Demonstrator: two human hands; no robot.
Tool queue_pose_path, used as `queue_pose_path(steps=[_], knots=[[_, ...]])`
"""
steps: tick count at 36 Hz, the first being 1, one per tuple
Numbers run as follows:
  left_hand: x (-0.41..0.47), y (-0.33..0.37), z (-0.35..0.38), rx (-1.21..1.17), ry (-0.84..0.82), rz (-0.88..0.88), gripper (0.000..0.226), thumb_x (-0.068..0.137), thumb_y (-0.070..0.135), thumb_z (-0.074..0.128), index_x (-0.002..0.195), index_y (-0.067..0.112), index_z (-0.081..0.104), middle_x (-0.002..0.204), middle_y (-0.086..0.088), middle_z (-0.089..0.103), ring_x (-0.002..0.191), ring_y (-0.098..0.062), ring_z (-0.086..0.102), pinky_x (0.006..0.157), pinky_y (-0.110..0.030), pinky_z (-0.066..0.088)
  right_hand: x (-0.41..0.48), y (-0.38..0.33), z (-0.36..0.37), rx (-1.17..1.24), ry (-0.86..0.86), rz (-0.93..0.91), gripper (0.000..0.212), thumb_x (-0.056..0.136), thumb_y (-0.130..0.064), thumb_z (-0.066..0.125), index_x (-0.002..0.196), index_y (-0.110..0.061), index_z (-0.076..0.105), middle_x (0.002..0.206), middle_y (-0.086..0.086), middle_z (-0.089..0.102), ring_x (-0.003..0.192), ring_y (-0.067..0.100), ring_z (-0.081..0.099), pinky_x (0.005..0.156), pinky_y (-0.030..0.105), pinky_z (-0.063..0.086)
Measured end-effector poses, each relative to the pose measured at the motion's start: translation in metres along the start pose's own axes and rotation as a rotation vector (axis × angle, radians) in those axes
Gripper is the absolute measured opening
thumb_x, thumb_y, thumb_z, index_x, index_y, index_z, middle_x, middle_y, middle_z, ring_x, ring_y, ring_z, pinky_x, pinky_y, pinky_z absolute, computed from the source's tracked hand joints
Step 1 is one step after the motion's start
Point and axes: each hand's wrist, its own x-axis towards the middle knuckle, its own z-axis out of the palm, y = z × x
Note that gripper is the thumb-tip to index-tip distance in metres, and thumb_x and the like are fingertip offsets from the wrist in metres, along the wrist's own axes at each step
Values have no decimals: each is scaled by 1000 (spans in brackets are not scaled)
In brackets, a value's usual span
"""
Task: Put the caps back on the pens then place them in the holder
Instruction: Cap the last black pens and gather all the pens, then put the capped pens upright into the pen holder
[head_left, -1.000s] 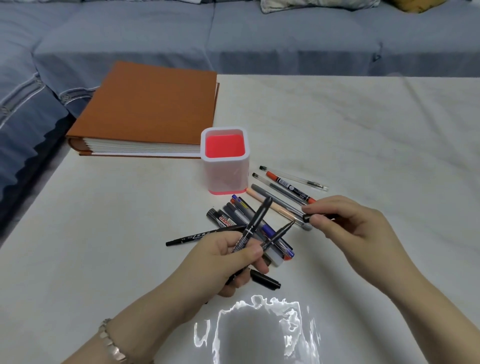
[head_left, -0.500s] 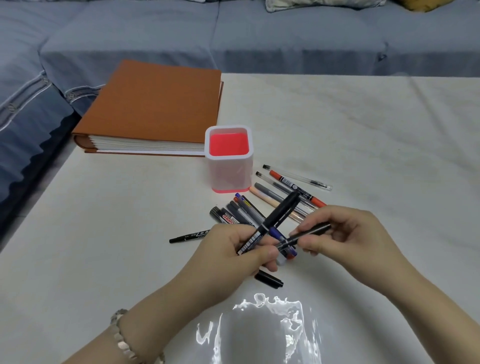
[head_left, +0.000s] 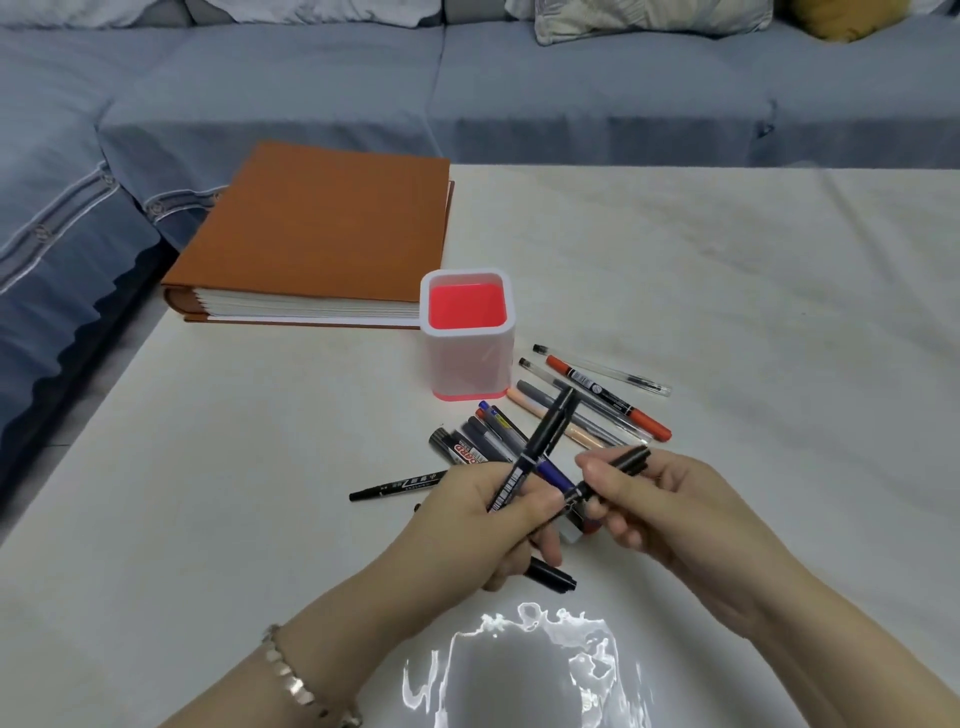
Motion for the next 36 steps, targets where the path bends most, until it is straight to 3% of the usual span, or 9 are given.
queue_pose_path(steps=[4, 9, 14, 17, 20, 23, 26, 31, 36], knots=[[3, 9, -5, -41, -123, -54, 30, 95, 23, 42, 71, 13, 57, 53, -6, 56, 35, -6, 28, 37, -12, 24, 3, -10, 11, -113, 15, -99, 26, 67, -34, 62, 82, -13, 68, 46, -6, 50, 42, 7, 40, 48, 19, 35], [8, 18, -13, 91, -293, -59, 33, 97, 29, 34, 76, 15, 55, 46, 6, 56, 36, -4, 31, 39, -16, 28, 8, -25, 23, -273, 51, -264, 23, 87, -29, 53, 80, -9, 63, 38, -8, 47, 36, 4, 38, 37, 15, 30], [14, 23, -25, 164, -308, 1, 30, 96, 34, 36, 79, 20, 55, 56, 5, 57, 43, -4, 42, 49, -18, 38, 18, -34, 29, -338, 79, -346, 22, 86, -28, 54, 67, -19, 58, 46, -13, 51, 43, 0, 44, 45, 10, 35], [21, 22, -31, 182, -216, 71, 21, 95, 25, 43, 80, 19, 57, 70, 1, 60, 53, -3, 53, 59, -14, 44, 21, -39, 29, -305, 46, -342, 21, 89, -22, 52, 71, -12, 58, 43, -7, 45, 39, 6, 39, 40, 12, 32], [31, 18, -43, 155, 52, 184, 6, 88, 21, 57, 87, 24, 62, 84, 7, 66, 73, 1, 61, 72, -12, 45, 24, -54, 23, -260, 172, -436, 20, 89, -17, 52, 71, -12, 58, 40, -2, 44, 36, 10, 37, 38, 14, 33], [42, 16, -64, 125, 355, 314, 17, 83, 12, 61, 86, 29, 61, 88, 11, 65, 82, 1, 60, 70, -8, 46, 27, -80, 17, -274, 362, -661, 19, 89, -19, 53, 71, -15, 58, 43, 4, 50, 40, 15, 41, 44, 24, 38], [53, 18, -81, 173, 511, 379, 25, 82, 8, 62, 95, 29, 58, 103, 8, 61, 98, -5, 57, 74, -10, 47, 37, -103, 20, -322, 435, -806, 16, 89, -19, 52, 74, -16, 56, 45, 3, 53, 41, 11, 45, 47, 20, 41], [67, 26, -92, 379, 484, 443, 45, 76, 9, 66, 107, 37, 49, 120, 14, 41, 107, 6, 42, 80, 1, 33, 87, -102, 44, -445, 393, -684, 12, 86, -16, 54, 74, -14, 57, 57, 4, 57, 38, 5, 52, 44, 16, 43], [82, 15, -95, 544, 450, 319, 22, 80, 20, 67, 100, 22, 58, 139, 3, 32, 129, -2, 27, 87, -8, 18, 117, -74, 59, -613, 298, -533, 9, 83, -22, 58, 86, -14, 60, 72, 0, 62, 62, 18, 62, 54, 21, 48]])
